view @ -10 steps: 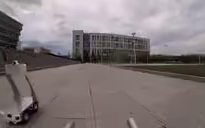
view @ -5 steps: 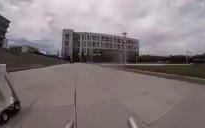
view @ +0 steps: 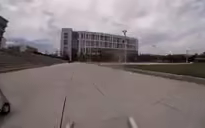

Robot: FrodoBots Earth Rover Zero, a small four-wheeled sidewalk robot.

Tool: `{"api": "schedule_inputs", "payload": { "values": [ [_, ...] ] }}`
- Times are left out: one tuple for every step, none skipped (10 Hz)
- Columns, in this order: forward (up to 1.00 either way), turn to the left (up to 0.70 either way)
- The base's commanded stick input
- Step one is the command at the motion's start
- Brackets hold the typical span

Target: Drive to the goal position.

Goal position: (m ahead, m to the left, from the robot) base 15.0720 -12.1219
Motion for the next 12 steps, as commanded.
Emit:
{"api": "schedule_inputs", "payload": {
  "values": [
    [1.0,0.0],
    [1.0,0.0],
    [1.0,0.0],
    [1.0,0.0],
    [1.0,0.0],
    [1.0,0.03],
    [1.0,0.4],
    [1.0,0.4],
    [1.0,0.34],
    [1.0,0.11],
    [1.0,0.0],
    [1.0,0.0]
  ]
}}
